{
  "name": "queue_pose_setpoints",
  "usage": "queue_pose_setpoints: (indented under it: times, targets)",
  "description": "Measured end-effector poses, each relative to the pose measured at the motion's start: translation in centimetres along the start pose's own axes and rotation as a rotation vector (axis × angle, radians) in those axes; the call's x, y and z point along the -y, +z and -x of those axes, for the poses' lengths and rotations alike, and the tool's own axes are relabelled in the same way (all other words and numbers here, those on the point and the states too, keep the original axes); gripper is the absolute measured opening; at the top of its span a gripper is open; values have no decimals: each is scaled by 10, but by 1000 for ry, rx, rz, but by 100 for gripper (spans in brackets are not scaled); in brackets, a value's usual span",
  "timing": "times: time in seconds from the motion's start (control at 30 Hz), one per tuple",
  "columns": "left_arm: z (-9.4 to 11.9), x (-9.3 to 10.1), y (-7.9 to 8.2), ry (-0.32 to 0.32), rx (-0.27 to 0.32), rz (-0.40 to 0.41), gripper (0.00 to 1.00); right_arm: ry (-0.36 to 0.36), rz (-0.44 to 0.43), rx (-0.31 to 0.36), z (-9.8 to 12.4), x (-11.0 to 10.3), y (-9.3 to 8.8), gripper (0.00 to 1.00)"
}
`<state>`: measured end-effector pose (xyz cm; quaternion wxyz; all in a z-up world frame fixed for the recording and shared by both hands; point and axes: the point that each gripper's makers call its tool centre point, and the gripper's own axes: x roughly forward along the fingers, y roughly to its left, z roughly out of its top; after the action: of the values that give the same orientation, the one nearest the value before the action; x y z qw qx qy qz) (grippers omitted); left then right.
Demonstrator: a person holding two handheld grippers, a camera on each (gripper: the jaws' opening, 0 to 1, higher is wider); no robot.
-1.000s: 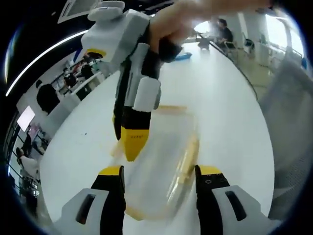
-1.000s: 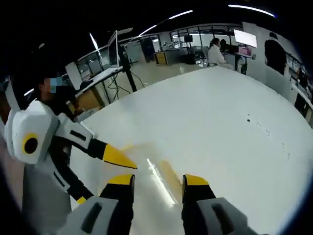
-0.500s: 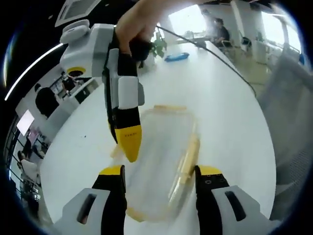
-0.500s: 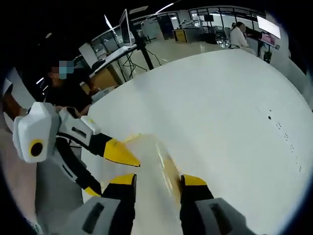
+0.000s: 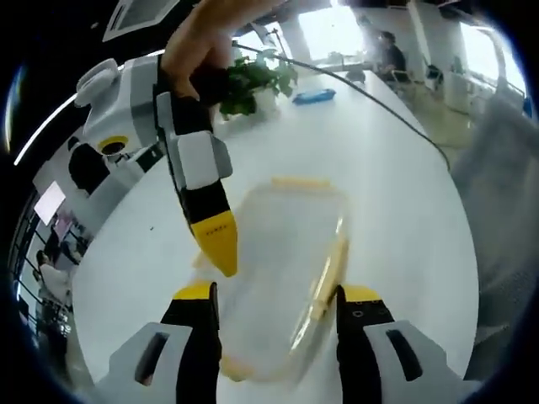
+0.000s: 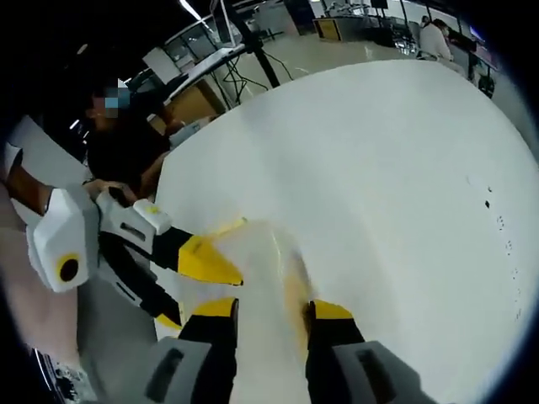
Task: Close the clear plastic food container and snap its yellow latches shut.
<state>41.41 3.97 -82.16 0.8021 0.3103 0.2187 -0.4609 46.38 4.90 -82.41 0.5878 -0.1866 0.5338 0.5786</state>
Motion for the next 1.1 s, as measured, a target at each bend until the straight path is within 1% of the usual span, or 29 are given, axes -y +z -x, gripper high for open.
queue_pose_setpoints:
  times: [0.03, 0.07, 0.17, 0.2, 0.23, 0.27, 0.37, 0.47, 0.53, 0.6, 0.7, 0.8, 0.87, 0.9, 1.1]
  targets:
    - [-4, 6, 4, -23, 15, -20, 49, -5, 9, -7, -1, 4, 2, 28]
    - [-2, 3, 2, 4, 2, -11, 49, 17, 20, -28, 0, 2, 0, 28]
    - [-1, 2, 2, 5, 6, -2, 49, 54, 38, -67, -2, 0, 0, 28]
    - [-1, 2, 1, 6, 6, 1, 49, 102, 38, -101, -1, -5, -5, 27]
    - [0, 4, 2, 5, 2, 7, 49, 52, 58, -95, -2, 2, -3, 27]
    - [-1, 2, 1, 9, 0, 4, 49, 82, 52, -98, 0, -3, -1, 27]
    - [0, 1, 1, 7, 3, 9, 49, 86, 51, -94, -2, -3, -2, 27]
    - [-1, 2, 1, 8, 5, 3, 49, 84, 45, -44, -3, -7, -2, 30]
    - [-1, 2, 1, 8, 7, 2, 50, 77, 44, -21, -4, -7, -2, 31]
    - [-1, 1, 0, 6, 11, 4, 50, 52, 85, 6, -4, -8, 0, 32]
    - [-1, 1, 1, 4, 12, 2, 50, 18, 75, 18, -5, -9, 0, 33]
    - [-1, 1, 1, 4, 9, 0, 50, 1, 61, 33, -5, -9, 1, 34]
    - [-1, 1, 1, 6, 7, 0, 51, -16, 21, 34, -6, -8, 2, 35]
    - [-2, 1, 1, 7, 4, 1, 51, -21, 36, 34, -6, -8, 2, 35]
    - [-2, 1, 2, 10, 5, -5, 51, -66, 25, 15, -4, -9, 3, 35]
